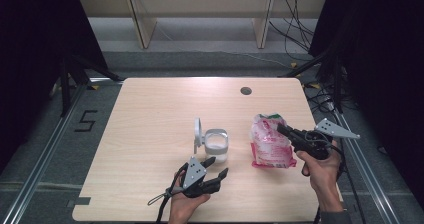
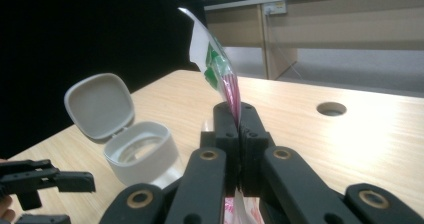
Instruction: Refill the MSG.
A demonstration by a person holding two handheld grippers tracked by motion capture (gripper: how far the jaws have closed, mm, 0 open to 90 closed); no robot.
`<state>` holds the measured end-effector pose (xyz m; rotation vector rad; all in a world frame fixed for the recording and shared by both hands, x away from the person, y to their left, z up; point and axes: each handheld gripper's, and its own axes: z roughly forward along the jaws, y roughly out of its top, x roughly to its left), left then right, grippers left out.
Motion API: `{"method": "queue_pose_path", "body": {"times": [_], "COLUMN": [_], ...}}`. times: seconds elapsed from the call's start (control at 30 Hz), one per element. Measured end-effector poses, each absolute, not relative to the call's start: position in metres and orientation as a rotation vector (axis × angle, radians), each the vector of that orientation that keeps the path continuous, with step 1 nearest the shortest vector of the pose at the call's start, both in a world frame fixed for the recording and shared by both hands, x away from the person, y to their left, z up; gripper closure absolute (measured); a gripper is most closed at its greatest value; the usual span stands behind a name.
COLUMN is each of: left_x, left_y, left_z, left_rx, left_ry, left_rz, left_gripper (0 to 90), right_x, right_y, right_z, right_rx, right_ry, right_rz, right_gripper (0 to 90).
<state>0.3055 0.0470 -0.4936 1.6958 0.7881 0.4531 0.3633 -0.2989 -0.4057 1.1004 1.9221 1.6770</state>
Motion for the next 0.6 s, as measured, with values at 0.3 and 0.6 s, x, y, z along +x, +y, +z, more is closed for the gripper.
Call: {"method": "queue_pose_path", "body": {"times": [0.3, 0.6], "left_x": [0.308, 0.307], "left_y": [0.050, 0.050], "left_z": [-0.493, -0.495], "left_rx": [1.697, 1.697], "left_ry": [0.773, 0.790], "left_rz": [0.471, 0.455], "left_gripper": [42.8, 42.9], "right_x": [0.360, 0.363], "right_y": [-0.310, -0.315], "right_z": [-0.412, -0.420], "right_rx": [1.162, 1.170], "right_ry": [1.917, 1.902], "right_rz": [1.626, 1.617], "right_gripper": [90.0, 90.0]}}
